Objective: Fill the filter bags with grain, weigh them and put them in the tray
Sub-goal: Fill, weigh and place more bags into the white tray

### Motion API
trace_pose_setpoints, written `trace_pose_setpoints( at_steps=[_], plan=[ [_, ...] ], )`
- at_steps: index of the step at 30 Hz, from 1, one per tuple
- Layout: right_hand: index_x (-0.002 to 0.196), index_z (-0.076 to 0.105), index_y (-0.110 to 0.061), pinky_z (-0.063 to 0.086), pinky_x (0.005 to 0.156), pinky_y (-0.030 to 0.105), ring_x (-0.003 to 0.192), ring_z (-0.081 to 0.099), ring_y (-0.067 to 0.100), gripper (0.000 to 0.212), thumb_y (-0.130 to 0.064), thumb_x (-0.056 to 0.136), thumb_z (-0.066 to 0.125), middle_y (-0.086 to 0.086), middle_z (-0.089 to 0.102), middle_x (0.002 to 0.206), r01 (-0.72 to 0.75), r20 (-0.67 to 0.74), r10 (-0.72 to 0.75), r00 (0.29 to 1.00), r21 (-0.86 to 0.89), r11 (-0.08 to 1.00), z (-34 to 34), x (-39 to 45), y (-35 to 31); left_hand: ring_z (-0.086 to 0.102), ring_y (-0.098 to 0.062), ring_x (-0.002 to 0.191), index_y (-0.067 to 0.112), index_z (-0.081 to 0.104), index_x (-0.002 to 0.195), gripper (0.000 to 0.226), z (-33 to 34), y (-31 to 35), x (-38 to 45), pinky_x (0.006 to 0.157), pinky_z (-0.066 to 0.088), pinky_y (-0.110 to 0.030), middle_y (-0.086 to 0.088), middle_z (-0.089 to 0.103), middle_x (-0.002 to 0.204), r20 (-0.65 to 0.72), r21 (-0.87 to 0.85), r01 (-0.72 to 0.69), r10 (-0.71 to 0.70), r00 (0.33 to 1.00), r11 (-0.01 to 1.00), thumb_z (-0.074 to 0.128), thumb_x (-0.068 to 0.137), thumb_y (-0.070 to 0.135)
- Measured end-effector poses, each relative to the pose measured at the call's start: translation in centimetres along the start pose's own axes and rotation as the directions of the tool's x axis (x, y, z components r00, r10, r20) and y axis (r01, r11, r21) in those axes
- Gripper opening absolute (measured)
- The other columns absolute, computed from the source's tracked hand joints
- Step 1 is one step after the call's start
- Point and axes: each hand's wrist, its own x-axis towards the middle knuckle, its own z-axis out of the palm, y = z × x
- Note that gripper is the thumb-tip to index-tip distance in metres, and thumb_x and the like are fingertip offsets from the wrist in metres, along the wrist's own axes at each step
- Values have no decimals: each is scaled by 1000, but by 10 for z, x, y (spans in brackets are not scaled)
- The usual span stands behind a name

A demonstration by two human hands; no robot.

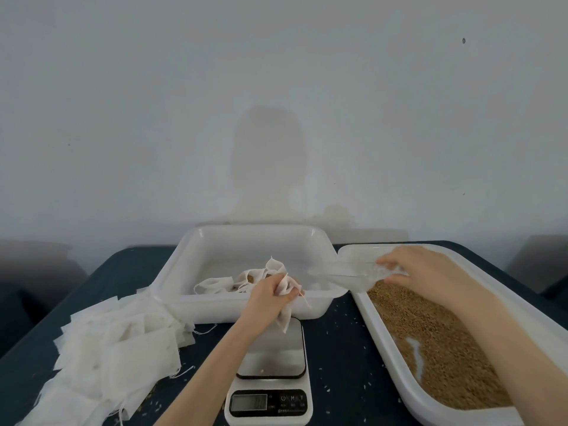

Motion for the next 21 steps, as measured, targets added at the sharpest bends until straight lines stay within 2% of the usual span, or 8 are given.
trace_pose_setpoints(
  at_steps=[3,6,9,12,15,17,19,21],
  plan=[
    [122,60,-33,50,85,24,96,59,2,36,-41,88,65,-16,63,112,-78,50,73,996,111,991,18,-7,19,58,-4,83,32,69,79,18,3,1,-2,69,39,-10,9,69,83,16,-3,-37,37,999,999,64,90,19],
    [117,60,-36,50,87,23,93,57,-3,33,-40,85,67,-20,62,111,-128,96,111,989,194,973,29,-15,35,59,2,78,29,68,78,19,5,2,-5,69,40,-7,17,68,80,4,-53,-42,42,999,998,60,93,20],
    [115,59,-34,52,86,23,93,57,-2,31,-36,85,67,-19,61,112,-205,123,185,975,177,963,36,-23,56,54,6,74,33,59,72,28,5,0,-11,69,39,-8,22,62,73,24,0,-70,70,997,998,52,97,22],
    [113,54,-27,52,82,20,93,59,2,27,-30,88,64,-10,62,114,-252,175,214,961,237,938,44,-30,67,56,0,76,25,58,87,19,8,-3,-16,72,43,-17,15,63,73,67,96,-98,92,994,991,44,100,29],
    [120,42,-23,47,66,13,81,60,-2,31,-27,94,56,-11,62,101,-252,212,181,960,382,889,47,-34,58,57,-9,78,24,54,98,14,15,0,-17,82,46,-27,11,59,76,105,90,-100,90,990,991,43,101,32],
    [125,39,-21,45,56,11,69,59,-2,36,-25,94,56,-9,62,92,-237,198,162,967,456,858,43,-33,44,53,-5,76,31,50,98,3,20,6,-19,74,45,-20,14,53,79,143,52,-89,81,986,995,48,99,32],
    [126,42,-22,43,53,9,66,57,-2,39,-23,92,61,-7,63,91,-202,147,146,978,524,828,35,-28,25,51,-2,81,35,44,105,17,25,12,-20,70,41,-11,13,51,89,197,12,-52,48,979,999,57,94,33],
    [111,49,-33,44,51,9,60,56,-4,35,-27,84,71,-5,65,78,-148,97,112,989,580,801,27,-22,2,53,-8,88,35,38,115,42,30,13,-18,81,46,-18,5,50,100,230,-11,-11,13,973,1000,68,86,32]
  ],
)
